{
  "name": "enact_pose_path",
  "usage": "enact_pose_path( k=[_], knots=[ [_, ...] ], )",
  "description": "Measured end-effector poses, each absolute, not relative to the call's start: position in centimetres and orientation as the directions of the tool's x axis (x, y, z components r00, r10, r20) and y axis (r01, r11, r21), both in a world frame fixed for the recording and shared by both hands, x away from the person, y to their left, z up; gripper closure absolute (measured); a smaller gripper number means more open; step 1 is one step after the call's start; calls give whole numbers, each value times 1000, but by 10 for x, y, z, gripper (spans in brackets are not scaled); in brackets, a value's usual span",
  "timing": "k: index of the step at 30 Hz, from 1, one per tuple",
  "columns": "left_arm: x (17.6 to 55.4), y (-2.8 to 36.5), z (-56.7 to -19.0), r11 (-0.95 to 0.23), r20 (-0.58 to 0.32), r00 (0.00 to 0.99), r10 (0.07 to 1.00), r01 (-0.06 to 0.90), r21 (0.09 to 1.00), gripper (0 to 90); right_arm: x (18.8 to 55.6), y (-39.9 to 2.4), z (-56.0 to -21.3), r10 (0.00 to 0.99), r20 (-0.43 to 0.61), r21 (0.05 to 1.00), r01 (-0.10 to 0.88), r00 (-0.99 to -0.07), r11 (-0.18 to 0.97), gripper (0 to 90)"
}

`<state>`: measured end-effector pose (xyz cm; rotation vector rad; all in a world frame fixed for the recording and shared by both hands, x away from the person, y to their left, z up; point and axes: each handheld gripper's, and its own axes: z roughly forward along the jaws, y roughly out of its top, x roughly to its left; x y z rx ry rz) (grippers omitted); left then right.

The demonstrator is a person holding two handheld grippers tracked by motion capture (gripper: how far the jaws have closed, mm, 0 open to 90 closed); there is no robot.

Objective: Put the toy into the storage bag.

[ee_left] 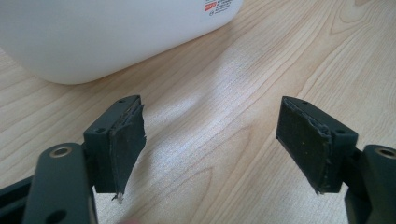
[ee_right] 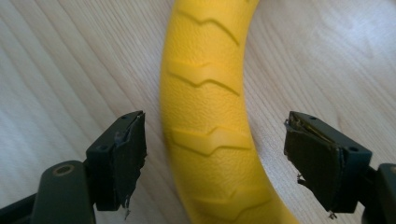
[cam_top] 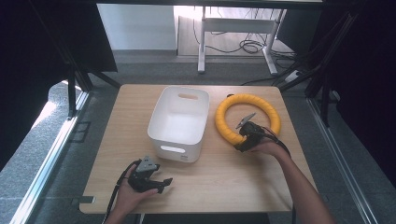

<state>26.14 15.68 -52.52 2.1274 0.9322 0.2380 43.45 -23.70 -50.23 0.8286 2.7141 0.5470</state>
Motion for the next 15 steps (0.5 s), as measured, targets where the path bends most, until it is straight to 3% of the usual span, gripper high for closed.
enact_pose_path(
  k=[2, 9, 15],
  knots=[
    [261, 157, -525, -422, -129, 713, 689, 539, 729, 239, 439, -236, -506, 567, -118, 399, 484, -815, 779, 230],
    [260, 155, -524, -428, -122, 715, 688, 535, 728, 238, 447, -240, -509, 546, -25, 385, 496, -837, 778, 444],
    [260, 155, -524, -433, -117, 716, 688, 534, 726, 238, 454, -235, -506, 520, 1, 318, 493, -854, 810, 476]
  ],
)
